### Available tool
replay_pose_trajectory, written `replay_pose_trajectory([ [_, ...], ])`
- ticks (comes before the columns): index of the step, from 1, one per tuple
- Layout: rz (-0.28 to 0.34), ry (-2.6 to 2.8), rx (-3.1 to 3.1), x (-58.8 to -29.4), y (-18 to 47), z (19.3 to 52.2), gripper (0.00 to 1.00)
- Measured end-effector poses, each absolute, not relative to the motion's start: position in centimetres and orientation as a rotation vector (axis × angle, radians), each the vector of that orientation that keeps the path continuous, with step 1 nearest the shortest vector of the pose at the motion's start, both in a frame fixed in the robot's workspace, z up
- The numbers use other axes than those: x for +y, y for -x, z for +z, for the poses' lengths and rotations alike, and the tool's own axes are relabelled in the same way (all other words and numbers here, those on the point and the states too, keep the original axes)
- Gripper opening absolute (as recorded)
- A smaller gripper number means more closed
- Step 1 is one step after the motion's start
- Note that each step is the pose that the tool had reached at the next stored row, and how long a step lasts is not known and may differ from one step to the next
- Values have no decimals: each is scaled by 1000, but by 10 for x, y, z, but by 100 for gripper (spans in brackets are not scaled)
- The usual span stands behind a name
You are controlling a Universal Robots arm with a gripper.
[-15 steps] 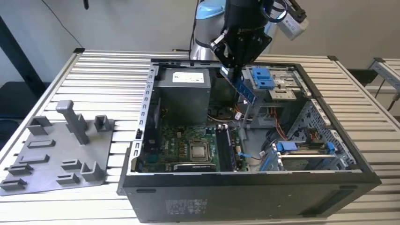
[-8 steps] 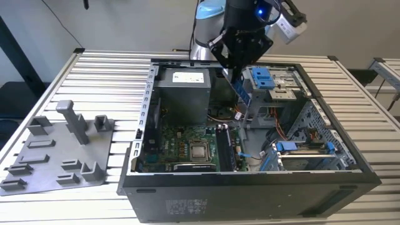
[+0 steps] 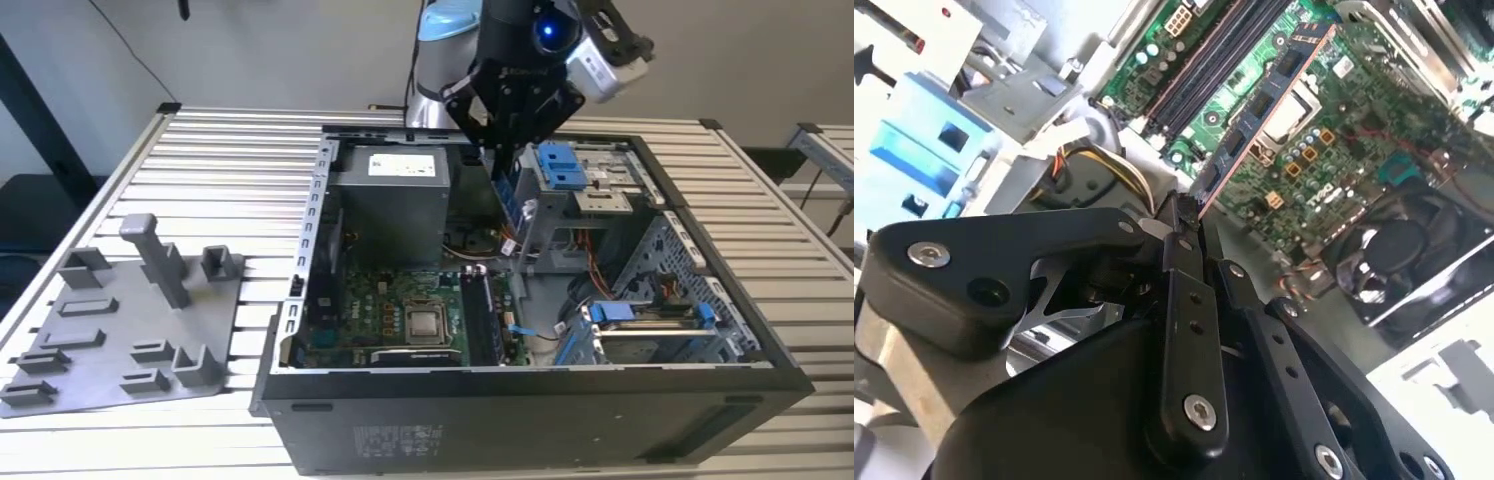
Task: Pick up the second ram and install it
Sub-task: 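Insert the second ram into the second slot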
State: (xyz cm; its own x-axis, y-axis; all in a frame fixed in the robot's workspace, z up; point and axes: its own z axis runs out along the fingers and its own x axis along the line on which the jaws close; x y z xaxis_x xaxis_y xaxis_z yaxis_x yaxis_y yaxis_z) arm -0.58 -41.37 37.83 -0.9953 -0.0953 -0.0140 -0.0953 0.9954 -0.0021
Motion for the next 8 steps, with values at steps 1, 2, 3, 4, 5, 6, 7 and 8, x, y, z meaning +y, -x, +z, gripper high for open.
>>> replay_pose_trajectory([
  [1, -2, 121, 3125, -414, 6, 378, 14],
  [2, -3, 92, 3126, -414, 6, 377, 14],
  [3, -3, 57, 3127, -414, 6, 377, 14],
  [4, -3, 26, 3127, -414, 6, 376, 14],
  [5, -3, -2, 3128, -414, 6, 376, 14],
  [6, -4, -29, 3127, -414, 6, 376, 14],
  [7, -4, -55, 3127, -414, 6, 375, 14],
  [8, -4, -79, 3127, -414, 6, 375, 14],
])
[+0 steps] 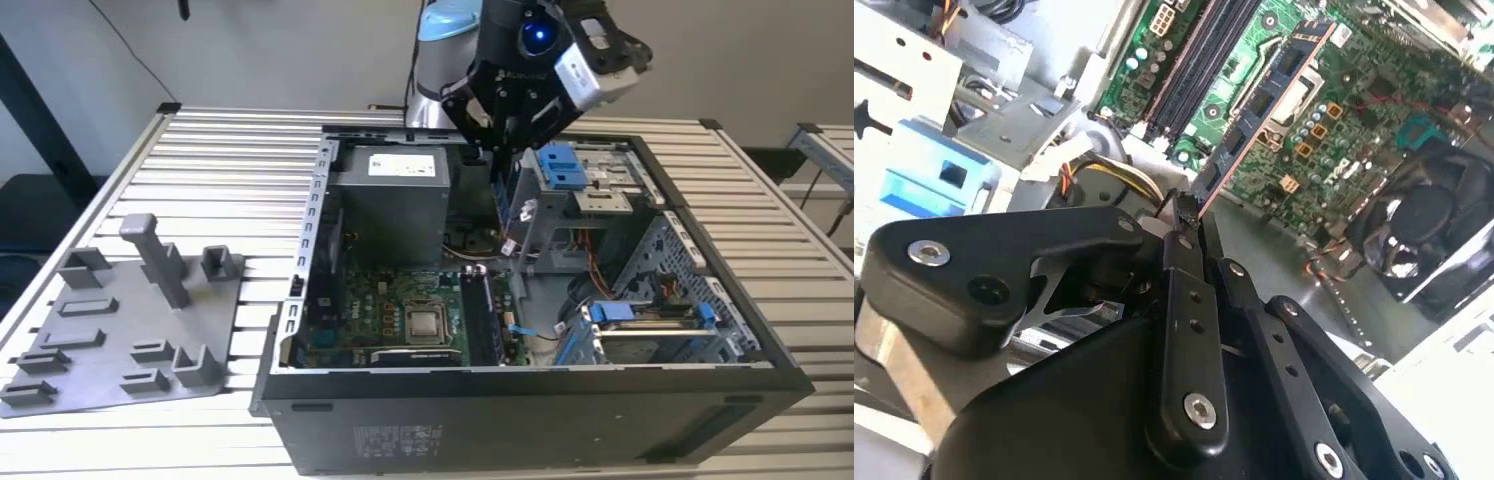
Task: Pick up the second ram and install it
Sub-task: 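Insert the second ram into the second slot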
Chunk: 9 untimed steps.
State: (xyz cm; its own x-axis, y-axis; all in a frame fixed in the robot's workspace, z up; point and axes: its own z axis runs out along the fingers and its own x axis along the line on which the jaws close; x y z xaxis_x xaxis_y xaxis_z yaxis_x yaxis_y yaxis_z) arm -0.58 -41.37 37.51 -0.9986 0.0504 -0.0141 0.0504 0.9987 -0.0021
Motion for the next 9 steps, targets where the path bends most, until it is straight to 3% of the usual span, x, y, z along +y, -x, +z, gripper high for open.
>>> replay_pose_trajectory([
  [9, -4, -124, 3125, -414, 5, 374, 14],
])
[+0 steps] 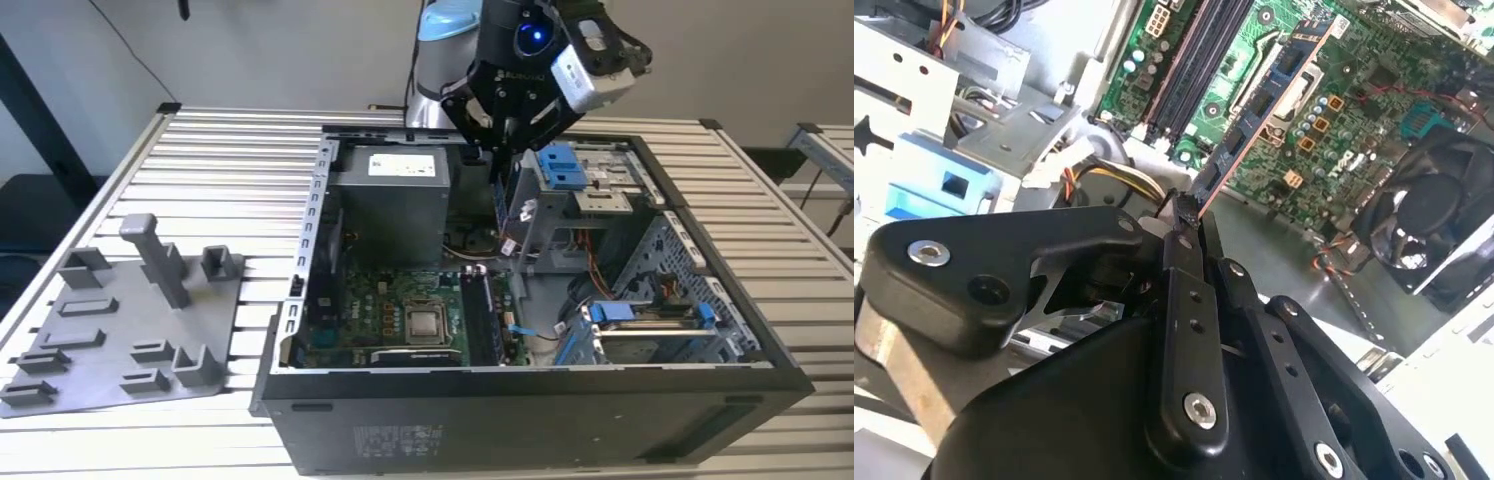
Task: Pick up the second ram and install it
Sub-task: 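Insert the second ram into the second slot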
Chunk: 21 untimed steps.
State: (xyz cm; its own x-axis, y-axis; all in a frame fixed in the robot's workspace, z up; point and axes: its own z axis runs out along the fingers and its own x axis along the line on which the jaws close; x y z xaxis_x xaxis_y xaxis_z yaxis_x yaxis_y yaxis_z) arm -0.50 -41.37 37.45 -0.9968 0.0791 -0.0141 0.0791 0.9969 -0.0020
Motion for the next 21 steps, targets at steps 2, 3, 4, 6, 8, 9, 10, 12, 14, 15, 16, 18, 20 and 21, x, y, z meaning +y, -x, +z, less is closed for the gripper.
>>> replay_pose_trajectory([
  [2, -4, -124, 3125, -414, 2, 373, 14],
  [3, -4, -124, 3125, -414, 1, 372, 14],
  [4, -4, -124, 3125, -414, 0, 370, 14],
  [6, -4, -124, 3125, -414, -1, 367, 14],
  [8, -4, -124, 3125, -414, -1, 364, 14],
  [9, -4, -124, 3125, -414, -1, 362, 14],
  [10, -4, -124, 3125, -414, -1, 361, 14],
  [12, -4, -124, 3125, -414, -1, 358, 14],
  [14, -4, -124, 3125, -414, -1, 355, 14],
  [15, -4, -124, 3125, -414, -1, 353, 14],
  [16, -4, -124, 3125, -414, -1, 351, 14],
  [18, -4, -124, 3125, -414, -1, 347, 14],
  [20, -5, -124, 3125, -414, -1, 344, 14],
  [21, -5, -123, 3125, -414, -1, 342, 14],
])
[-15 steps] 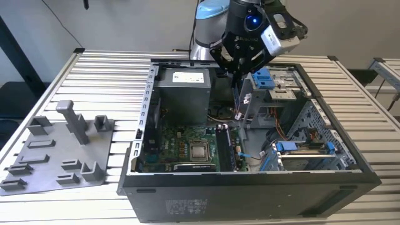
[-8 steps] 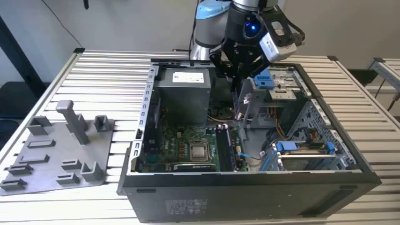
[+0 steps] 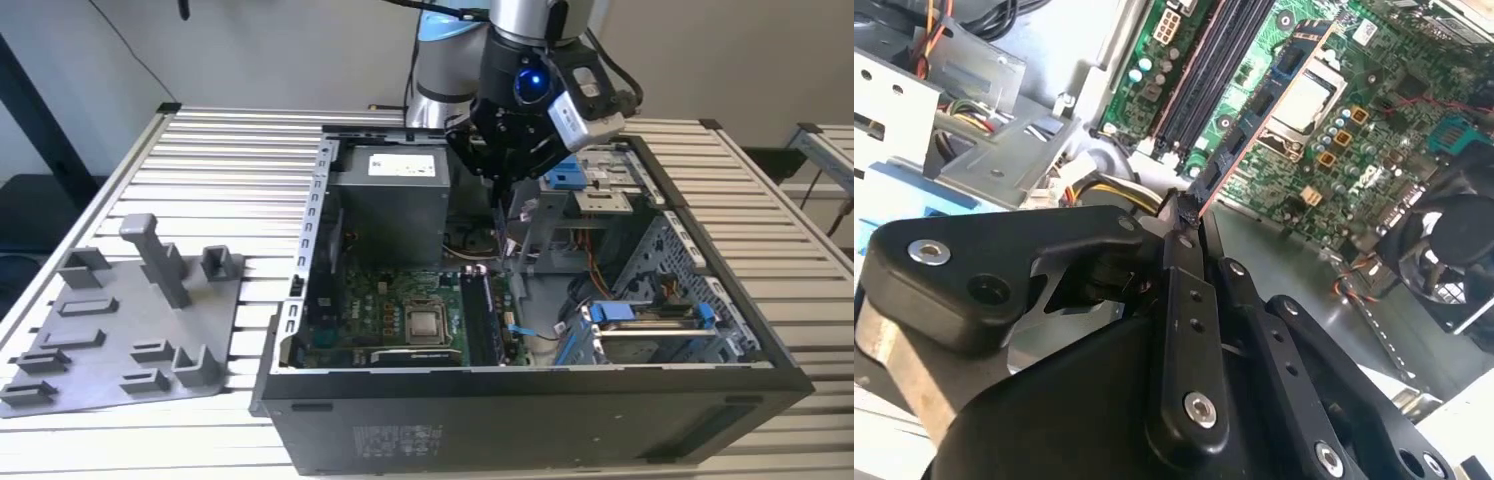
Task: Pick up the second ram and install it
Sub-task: 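Insert the second ram into the second slot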
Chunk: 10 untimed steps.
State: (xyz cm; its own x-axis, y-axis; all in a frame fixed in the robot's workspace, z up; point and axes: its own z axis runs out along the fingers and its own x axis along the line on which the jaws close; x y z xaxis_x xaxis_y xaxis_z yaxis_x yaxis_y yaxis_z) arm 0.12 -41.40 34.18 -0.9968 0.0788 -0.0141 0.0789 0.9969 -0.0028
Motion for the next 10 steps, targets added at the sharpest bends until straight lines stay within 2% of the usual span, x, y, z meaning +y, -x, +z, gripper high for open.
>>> replay_pose_trajectory([
  [10, -10, -74, 3127, -419, -3, 326, 14],
])
